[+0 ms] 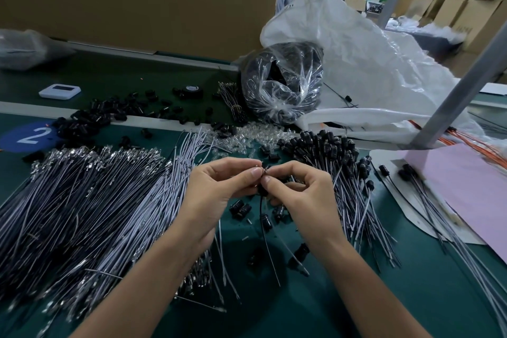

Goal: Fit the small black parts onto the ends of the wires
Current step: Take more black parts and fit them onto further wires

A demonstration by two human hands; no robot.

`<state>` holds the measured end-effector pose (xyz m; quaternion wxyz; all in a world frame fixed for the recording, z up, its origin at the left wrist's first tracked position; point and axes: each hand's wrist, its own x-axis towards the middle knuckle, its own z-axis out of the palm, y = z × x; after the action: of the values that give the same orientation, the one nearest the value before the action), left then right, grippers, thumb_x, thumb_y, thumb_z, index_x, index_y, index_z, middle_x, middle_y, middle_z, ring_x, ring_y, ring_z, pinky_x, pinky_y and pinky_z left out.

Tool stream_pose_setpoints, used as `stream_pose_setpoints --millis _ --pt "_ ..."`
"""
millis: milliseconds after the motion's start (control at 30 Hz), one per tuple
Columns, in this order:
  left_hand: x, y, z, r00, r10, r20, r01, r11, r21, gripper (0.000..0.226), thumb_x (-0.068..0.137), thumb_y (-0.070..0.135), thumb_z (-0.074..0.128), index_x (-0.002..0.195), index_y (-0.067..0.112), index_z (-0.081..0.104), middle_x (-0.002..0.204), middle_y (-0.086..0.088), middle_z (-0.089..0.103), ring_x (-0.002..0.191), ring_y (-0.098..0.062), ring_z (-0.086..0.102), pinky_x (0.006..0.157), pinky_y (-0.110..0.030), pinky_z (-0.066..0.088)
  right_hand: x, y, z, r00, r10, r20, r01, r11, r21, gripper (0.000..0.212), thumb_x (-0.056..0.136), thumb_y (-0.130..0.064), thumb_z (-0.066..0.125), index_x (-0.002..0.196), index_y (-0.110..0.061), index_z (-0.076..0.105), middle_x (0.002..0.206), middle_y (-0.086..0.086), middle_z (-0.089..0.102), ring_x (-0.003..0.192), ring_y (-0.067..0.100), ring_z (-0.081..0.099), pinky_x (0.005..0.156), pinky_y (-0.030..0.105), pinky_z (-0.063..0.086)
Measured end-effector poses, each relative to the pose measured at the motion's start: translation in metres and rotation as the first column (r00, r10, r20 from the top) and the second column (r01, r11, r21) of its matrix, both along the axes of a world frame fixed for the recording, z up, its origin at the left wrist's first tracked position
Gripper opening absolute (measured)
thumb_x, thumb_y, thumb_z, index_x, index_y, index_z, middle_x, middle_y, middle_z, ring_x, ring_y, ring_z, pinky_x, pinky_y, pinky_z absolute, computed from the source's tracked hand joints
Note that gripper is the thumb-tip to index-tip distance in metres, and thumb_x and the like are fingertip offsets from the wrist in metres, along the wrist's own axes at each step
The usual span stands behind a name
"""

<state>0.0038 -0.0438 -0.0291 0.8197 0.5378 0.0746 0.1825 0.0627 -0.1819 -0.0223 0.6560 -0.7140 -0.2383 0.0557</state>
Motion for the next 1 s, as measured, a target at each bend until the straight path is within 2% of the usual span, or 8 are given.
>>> stream_pose_setpoints --millis 67,133,300,433,567,667,833,1000 --pt "-0.0003 -0.0004 0.0004 1.000 0.016 0.008 -0.016 0.999 0.029 0.029 0.054 0.030 0.083 0.080 0.018 0.081 0.083 -0.008 0.077 0.077 -0.016 0.073 0.068 -0.021 0.058 0.0002 -0.0008 0.0014 0.999 0.033 -0.038 -0.033 0.999 0.025 0.006 0.082 -0.007 0.076 0.081 -0.013 0.075 0.073 0.005 0.074 0.063 0.016 0.070 0.058 0.022 0.053" --pt "-0.0003 -0.0009 0.0005 0.999 0.033 0.018 -0.034 0.998 0.045 0.032 0.054 0.030 0.084 0.084 0.019 0.080 0.085 -0.009 0.077 0.078 -0.016 0.073 0.068 -0.021 0.057 0.0009 -0.0012 0.0028 0.996 0.056 -0.069 -0.053 0.997 0.047 0.005 0.081 -0.006 0.076 0.081 -0.011 0.075 0.076 0.005 0.075 0.066 0.014 0.071 0.060 0.017 0.052" --pt "-0.0002 -0.0021 0.0017 0.999 0.031 0.038 -0.034 0.997 0.073 0.030 0.058 0.029 0.083 0.087 0.020 0.081 0.085 -0.009 0.077 0.078 -0.015 0.073 0.068 -0.018 0.056 0.0018 -0.0024 0.0044 0.983 0.129 -0.131 -0.113 0.986 0.125 0.006 0.081 -0.004 0.075 0.084 -0.009 0.074 0.081 0.009 0.075 0.079 0.022 0.074 0.070 0.022 0.055" --pt "0.0000 -0.0014 0.0013 1.000 0.016 0.024 -0.018 0.998 0.067 0.027 0.056 0.030 0.082 0.081 0.020 0.081 0.084 -0.007 0.077 0.078 -0.014 0.073 0.069 -0.018 0.056 0.0018 -0.0026 0.0044 0.988 0.127 -0.083 -0.116 0.986 0.121 0.006 0.081 -0.004 0.075 0.085 -0.009 0.074 0.080 0.008 0.075 0.077 0.020 0.073 0.069 0.020 0.054" --pt "-0.0005 0.0030 -0.0002 0.999 -0.051 -0.013 0.050 0.998 -0.024 0.032 0.051 0.026 0.084 0.081 0.014 0.081 0.088 -0.009 0.077 0.085 -0.017 0.073 0.071 -0.020 0.056 0.0016 -0.0027 0.0073 0.990 0.135 -0.028 -0.130 0.983 0.132 0.010 0.071 -0.015 0.078 0.080 -0.013 0.075 0.075 0.006 0.074 0.071 0.018 0.072 0.067 0.019 0.053" --pt "-0.0007 0.0046 -0.0007 0.996 -0.091 -0.020 0.089 0.994 -0.066 0.034 0.051 0.022 0.084 0.083 0.010 0.080 0.088 -0.011 0.076 0.083 -0.017 0.073 0.070 -0.020 0.056 0.0026 -0.0024 0.0073 0.989 0.144 -0.011 -0.142 0.981 0.136 0.010 0.072 -0.006 0.079 0.080 -0.010 0.074 0.073 0.008 0.075 0.071 0.020 0.073 0.067 0.020 0.055" --pt "-0.0008 0.0034 0.0006 0.996 -0.086 -0.002 0.085 0.995 -0.046 0.031 0.053 0.021 0.084 0.082 0.010 0.080 0.086 -0.010 0.076 0.077 -0.015 0.071 0.068 -0.019 0.056 0.0029 -0.0017 0.0059 0.991 0.120 0.061 -0.126 0.986 0.106 0.010 0.074 -0.002 0.079 0.082 -0.007 0.074 0.073 0.006 0.075 0.069 0.018 0.074 0.065 0.019 0.055" --pt "-0.0002 0.0004 0.0000 0.999 -0.030 0.026 0.030 0.999 0.015 0.028 0.055 0.028 0.083 0.080 0.016 0.081 0.082 -0.007 0.075 0.077 -0.015 0.070 0.070 -0.020 0.057 0.0024 -0.0018 0.0037 0.989 0.061 0.138 -0.068 0.996 0.051 0.014 0.075 -0.008 0.081 0.087 -0.012 0.074 0.079 0.001 0.075 0.071 0.015 0.072 0.066 0.021 0.056"
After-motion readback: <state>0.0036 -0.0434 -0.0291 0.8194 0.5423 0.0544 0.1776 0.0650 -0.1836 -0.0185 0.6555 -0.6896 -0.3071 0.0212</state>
